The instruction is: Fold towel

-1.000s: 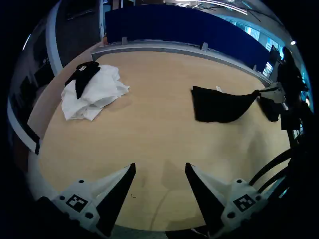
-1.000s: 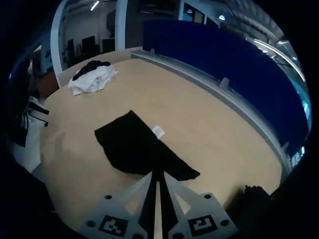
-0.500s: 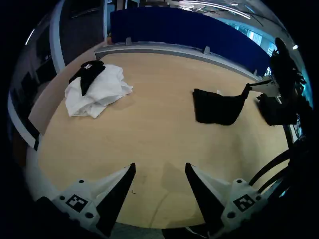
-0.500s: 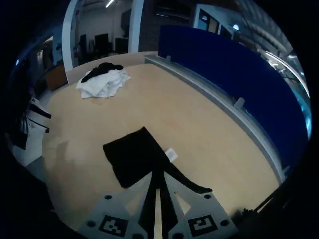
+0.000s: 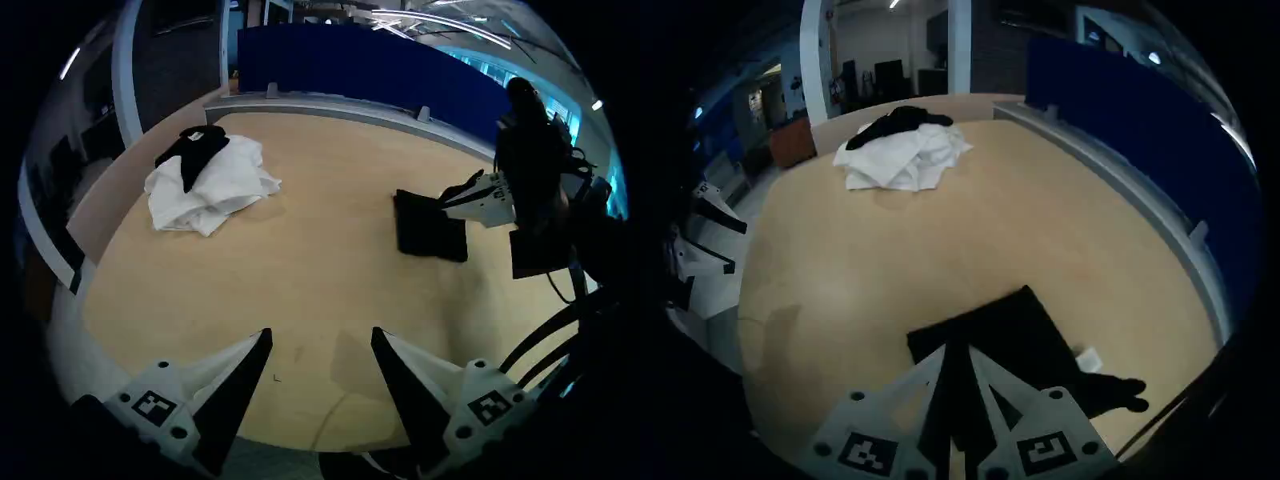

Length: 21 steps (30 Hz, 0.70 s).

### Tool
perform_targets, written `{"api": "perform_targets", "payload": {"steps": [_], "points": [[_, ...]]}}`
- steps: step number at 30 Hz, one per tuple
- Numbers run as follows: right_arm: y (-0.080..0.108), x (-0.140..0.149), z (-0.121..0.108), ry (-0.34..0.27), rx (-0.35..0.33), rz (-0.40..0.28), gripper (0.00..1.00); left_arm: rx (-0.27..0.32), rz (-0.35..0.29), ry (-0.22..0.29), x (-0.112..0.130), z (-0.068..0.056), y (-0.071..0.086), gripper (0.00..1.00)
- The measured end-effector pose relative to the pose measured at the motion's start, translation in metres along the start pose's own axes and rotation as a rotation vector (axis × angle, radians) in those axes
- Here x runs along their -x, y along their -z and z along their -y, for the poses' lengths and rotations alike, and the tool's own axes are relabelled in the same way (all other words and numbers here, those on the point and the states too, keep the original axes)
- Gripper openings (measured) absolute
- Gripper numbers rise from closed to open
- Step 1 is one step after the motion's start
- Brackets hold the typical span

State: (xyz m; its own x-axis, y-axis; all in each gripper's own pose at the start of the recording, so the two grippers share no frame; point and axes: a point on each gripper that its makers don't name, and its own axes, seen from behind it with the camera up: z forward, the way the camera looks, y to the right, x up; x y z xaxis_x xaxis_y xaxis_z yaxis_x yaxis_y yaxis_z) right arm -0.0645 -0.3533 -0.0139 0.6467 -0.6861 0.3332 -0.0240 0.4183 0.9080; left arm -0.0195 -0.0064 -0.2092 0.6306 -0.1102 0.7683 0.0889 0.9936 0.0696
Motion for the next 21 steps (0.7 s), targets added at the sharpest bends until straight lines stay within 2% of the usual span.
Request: {"api": "perform_targets", "payload": {"steps": [2, 5, 8, 16, 19, 21], "points": [[-0.017, 0.007, 0.011, -0.008, -0.031, 0.025, 0.05, -0.002, 0.005, 0.005, 0.003, 0.000, 0.001, 0.92], [-0.034, 0.018, 0.021, -0.017, -0.056, 0.058, 0.05, -0.003, 0.009, 0.010, 0.007, 0.000, 0.001, 0.92], [-0.041, 0.026, 0.024, -0.018, -0.060, 0.075, 0.05, -0.004, 0.011, 0.013, 0.009, 0.001, -0.001, 0.92], [-0.041, 0.026, 0.024, -0.016, -0.067, 0.077, 0.06, -0.005, 0.014, 0.012, 0.010, 0.004, -0.006, 0.92], [-0.040, 0.025, 0.023, -0.013, -0.060, 0.071, 0.13, -0.006, 0.013, 0.009, 0.009, 0.005, -0.006, 0.92], [-0.038, 0.024, 0.023, -0.013, -0.055, 0.061, 0.23, -0.005, 0.012, 0.007, 0.008, 0.004, -0.006, 0.92]]}}
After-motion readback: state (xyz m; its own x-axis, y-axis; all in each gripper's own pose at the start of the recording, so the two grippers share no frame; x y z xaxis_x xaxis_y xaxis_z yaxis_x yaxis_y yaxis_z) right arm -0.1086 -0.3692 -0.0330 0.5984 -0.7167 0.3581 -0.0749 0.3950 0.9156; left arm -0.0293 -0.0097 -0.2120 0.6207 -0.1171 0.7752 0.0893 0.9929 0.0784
